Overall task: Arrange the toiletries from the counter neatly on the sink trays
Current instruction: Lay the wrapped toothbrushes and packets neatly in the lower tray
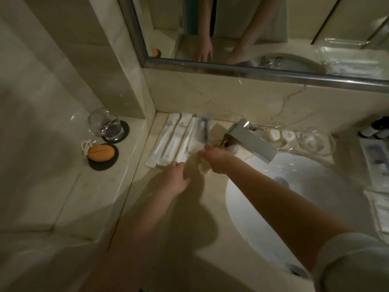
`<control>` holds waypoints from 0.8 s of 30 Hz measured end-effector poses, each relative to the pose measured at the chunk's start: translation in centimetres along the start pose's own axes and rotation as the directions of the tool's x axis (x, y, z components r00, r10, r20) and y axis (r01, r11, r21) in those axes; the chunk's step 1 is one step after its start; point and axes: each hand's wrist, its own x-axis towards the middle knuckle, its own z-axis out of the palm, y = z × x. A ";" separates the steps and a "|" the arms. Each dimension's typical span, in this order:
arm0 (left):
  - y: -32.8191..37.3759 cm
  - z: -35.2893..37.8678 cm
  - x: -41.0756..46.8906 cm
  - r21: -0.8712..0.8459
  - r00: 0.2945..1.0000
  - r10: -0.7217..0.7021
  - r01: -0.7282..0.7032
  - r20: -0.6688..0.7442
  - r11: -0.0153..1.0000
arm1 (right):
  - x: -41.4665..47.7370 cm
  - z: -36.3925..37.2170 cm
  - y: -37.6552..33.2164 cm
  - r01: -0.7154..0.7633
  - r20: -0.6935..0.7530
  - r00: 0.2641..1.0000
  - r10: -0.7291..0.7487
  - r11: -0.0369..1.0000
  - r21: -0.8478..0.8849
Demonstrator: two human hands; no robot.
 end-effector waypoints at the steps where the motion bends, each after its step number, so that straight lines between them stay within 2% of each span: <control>1: 0.1 0.2 0.3 -0.012 1.000 0.004 -0.004 -0.008 1.000 | 0.8 0.2 -0.1 -0.015 0.044 0.999 0.015 1.000 0.009; 3: 0.2 0.4 0.9 -0.021 1.000 0.017 -0.017 -0.003 1.000 | 1.8 0.5 0.0 -0.035 0.095 0.995 0.031 0.999 0.040; 6: 0.8 0.6 1.4 -0.009 0.998 0.040 -0.040 0.040 0.999 | 2.5 0.4 0.4 -0.055 0.066 0.997 0.050 0.995 0.082; 10: 2.0 1.5 2.0 -0.007 0.997 0.042 -0.042 0.065 0.999 | 1.7 -0.6 0.7 0.019 -0.181 0.983 0.018 0.980 0.196; 13: 3.1 1.8 2.2 0.070 0.997 0.031 -0.037 0.074 0.997 | -0.4 -1.4 0.6 0.068 -0.356 0.930 0.096 0.903 0.424; 15: 3.7 1.7 2.3 0.081 0.997 0.032 -0.037 0.064 0.996 | -2.2 -1.6 0.7 0.109 -0.427 0.890 0.158 0.837 0.536; 17: 4.2 1.4 2.2 0.057 0.996 0.028 -0.033 0.087 0.998 | -4.1 -1.3 0.9 0.138 -0.437 0.879 0.190 0.776 0.616; 20: 4.3 1.9 2.1 -0.044 0.995 -0.004 0.008 0.096 0.999 | -6.8 -0.5 1.3 0.115 -0.339 0.901 0.272 0.603 0.789; 22: 4.6 2.1 1.5 -0.001 0.997 0.013 -0.013 0.074 1.000 | -8.6 0.0 1.5 0.077 -0.215 0.919 0.331 0.384 0.920; 24: 5.0 1.9 0.3 -0.039 0.999 0.037 -0.035 0.033 0.999 | -10.3 0.4 1.8 0.055 -0.103 0.933 0.346 0.146 0.988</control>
